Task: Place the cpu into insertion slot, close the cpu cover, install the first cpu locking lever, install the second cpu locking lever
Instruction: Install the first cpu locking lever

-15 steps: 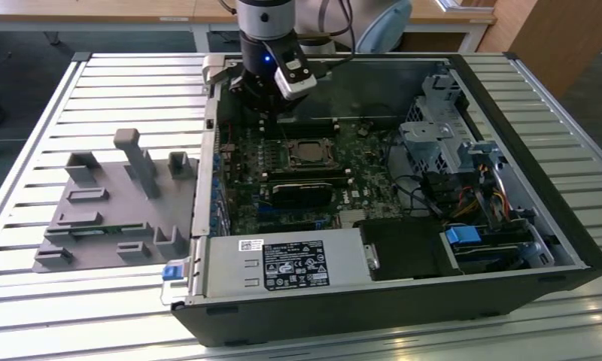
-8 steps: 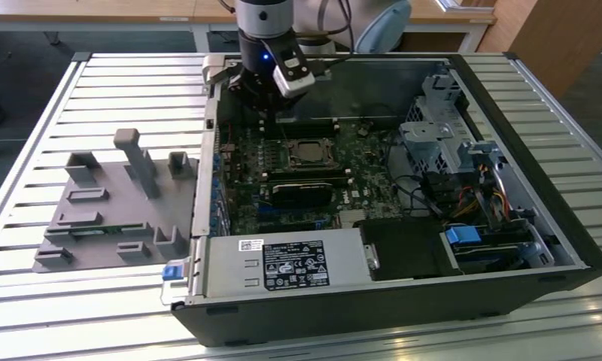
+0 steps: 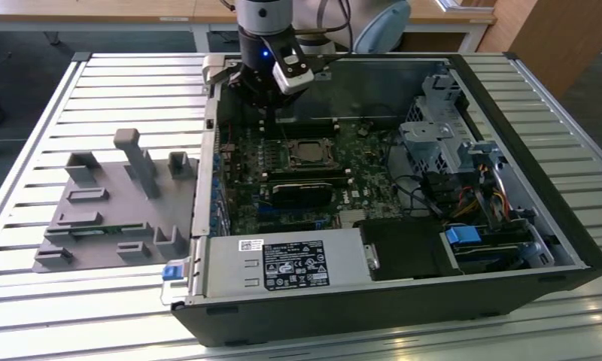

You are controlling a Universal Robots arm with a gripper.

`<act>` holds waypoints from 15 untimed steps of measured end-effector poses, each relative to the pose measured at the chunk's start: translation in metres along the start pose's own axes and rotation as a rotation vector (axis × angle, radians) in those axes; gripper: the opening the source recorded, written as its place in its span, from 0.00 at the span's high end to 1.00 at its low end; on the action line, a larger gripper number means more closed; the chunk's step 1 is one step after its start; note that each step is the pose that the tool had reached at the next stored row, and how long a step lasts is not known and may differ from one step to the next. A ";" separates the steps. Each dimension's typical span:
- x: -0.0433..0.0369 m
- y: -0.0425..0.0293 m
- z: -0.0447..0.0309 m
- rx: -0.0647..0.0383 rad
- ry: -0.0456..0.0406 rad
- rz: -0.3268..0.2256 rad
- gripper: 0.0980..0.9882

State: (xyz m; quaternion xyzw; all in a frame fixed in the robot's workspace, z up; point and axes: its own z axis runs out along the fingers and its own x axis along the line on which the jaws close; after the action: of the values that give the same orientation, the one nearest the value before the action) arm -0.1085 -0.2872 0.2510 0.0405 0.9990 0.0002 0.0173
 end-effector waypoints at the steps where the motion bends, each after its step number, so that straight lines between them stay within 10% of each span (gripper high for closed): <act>1: -0.0001 0.0002 0.0000 0.000 0.0001 0.000 0.99; 15: -0.0221 0.0023 0.0011 -0.002 0.0016 0.000 0.99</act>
State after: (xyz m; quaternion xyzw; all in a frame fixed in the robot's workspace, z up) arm -0.0863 -0.2867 0.2506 0.0406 0.9990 0.0010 0.0165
